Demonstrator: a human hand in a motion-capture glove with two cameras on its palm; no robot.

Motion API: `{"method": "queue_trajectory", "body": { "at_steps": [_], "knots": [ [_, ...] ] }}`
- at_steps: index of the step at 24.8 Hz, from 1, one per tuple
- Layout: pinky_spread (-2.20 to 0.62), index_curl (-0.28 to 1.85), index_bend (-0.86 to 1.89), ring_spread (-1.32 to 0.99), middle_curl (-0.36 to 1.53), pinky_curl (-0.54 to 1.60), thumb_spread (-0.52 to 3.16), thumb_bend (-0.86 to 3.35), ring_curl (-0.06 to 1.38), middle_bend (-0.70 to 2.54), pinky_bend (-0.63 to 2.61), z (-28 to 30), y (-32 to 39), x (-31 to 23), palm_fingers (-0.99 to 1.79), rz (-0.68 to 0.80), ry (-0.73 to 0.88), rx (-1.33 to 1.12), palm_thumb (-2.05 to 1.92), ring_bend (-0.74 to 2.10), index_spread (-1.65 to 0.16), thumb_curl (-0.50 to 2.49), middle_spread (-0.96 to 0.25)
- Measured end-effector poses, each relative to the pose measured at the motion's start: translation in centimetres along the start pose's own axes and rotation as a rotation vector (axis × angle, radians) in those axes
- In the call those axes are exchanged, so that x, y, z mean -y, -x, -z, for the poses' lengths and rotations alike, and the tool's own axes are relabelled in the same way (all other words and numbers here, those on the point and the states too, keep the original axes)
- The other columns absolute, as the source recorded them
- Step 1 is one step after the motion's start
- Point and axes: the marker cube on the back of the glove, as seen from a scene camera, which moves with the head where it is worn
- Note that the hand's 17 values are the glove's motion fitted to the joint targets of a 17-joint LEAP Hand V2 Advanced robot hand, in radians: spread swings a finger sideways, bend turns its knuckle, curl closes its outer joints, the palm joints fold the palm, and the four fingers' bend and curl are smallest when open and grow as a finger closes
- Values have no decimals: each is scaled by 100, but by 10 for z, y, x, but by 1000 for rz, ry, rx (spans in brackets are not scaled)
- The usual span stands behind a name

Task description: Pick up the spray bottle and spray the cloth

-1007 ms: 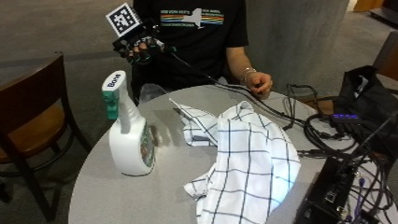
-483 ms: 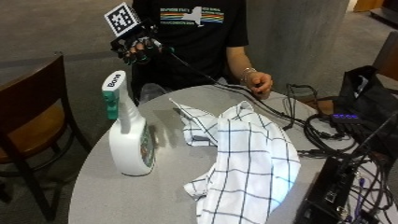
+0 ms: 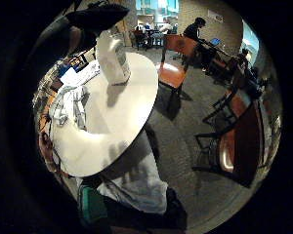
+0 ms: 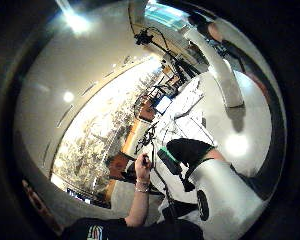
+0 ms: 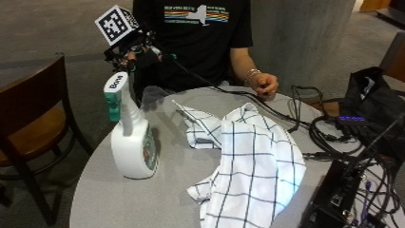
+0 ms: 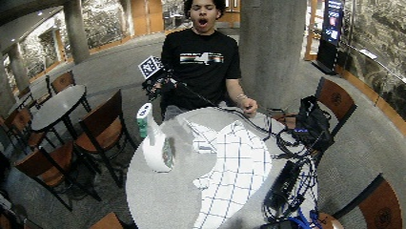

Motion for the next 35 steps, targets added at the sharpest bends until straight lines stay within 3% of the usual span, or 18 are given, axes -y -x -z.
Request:
{"method": "queue_trajectory", "body": {
  "at_steps": [17, 19, 23, 25, 35],
  "knots": [
    [26, 7, 3, 4, 33, 39, 96, 1, 32, 27, 71, -62, -22, 101, 39, -176, -27, 85, 71, 51, -38, 31, 3],
    [23, 7, 5, 3, 34, 39, 96, 3, 33, 28, 72, -64, -22, 106, 46, -173, -85, 90, 77, 54, -38, 33, 3],
    [-5, 15, 28, -7, 36, 35, 79, 12, 31, 31, 72, -60, -20, 106, 113, -142, -201, 82, 100, 56, -29, 43, -5],
    [-10, 19, 35, -10, 38, 38, 68, 15, 34, 33, 73, -59, -19, 105, 126, -125, -225, 74, 108, 59, -29, 46, -8],
    [-14, 34, 50, -17, 48, 50, 28, 14, 46, 43, 83, -58, -19, 104, 126, -115, -217, 67, 119, 70, -27, 56, -13]
  ]
}}
